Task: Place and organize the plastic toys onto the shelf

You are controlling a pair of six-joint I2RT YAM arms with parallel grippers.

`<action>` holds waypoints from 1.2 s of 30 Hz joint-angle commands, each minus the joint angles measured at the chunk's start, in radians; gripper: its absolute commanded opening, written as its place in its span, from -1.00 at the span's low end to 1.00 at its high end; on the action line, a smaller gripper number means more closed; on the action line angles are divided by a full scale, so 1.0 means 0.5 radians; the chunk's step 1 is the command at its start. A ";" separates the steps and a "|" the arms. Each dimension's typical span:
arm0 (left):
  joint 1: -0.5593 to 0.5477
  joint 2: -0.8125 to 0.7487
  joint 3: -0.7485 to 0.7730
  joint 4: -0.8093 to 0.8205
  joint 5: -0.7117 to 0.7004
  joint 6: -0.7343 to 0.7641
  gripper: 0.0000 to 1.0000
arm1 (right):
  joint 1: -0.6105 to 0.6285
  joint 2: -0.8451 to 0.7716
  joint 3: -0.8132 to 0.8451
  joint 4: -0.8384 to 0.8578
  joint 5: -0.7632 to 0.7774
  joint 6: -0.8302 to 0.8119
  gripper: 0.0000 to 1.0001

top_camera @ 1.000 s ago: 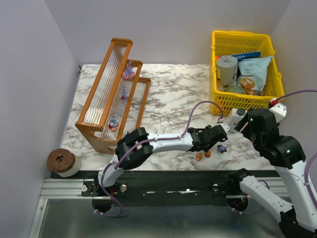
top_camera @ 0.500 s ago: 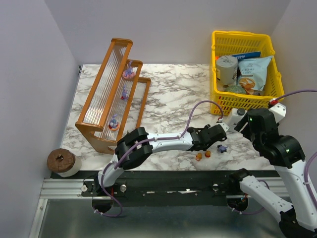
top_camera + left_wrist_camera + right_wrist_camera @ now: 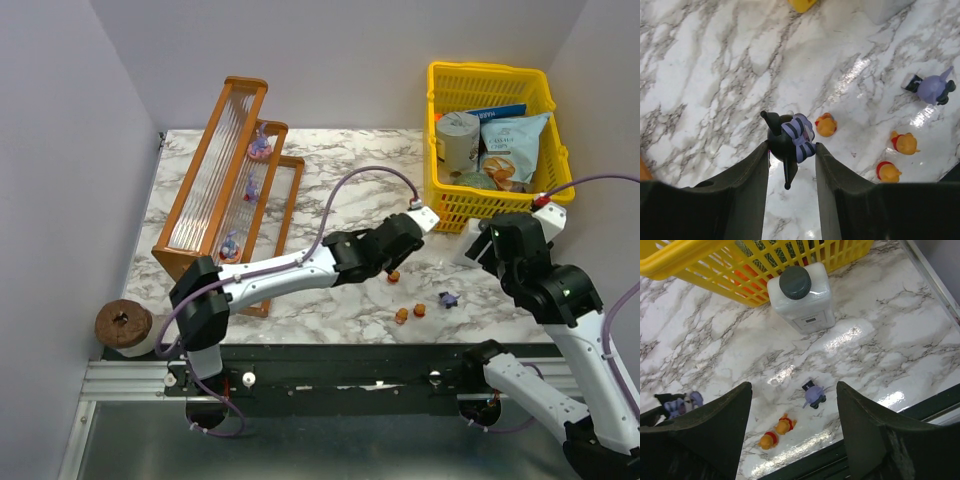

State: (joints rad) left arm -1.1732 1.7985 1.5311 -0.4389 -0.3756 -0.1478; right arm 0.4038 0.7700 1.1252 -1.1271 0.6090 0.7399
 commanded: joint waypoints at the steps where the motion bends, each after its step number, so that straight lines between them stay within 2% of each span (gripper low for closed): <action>1: 0.119 -0.170 -0.175 0.016 0.002 0.148 -0.72 | -0.013 0.022 -0.051 0.131 -0.028 -0.013 0.52; 6: 0.337 -0.345 -0.460 0.070 0.119 0.338 -0.85 | -0.016 0.049 -0.081 0.192 -0.061 -0.022 0.52; 11: 0.536 -0.443 -0.678 0.099 0.076 0.532 -0.87 | -0.013 0.052 -0.106 0.211 -0.064 -0.038 0.52; 25: 0.809 -0.262 -0.724 0.056 -0.163 0.839 -0.87 | -0.016 0.043 -0.161 0.217 -0.077 -0.084 0.52; 29: 0.904 -0.351 -0.801 0.120 -0.044 0.882 -0.79 | -0.016 0.049 -0.170 0.220 -0.083 -0.090 0.52; 36: 0.996 -0.562 -1.037 0.356 0.107 1.056 -0.81 | -0.013 0.089 -0.155 0.220 -0.077 -0.114 0.52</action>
State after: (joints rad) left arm -0.6918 1.6089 1.0660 -0.3553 -0.3885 0.3134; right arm 0.4038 0.8059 1.0477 -1.0328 0.5701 0.7013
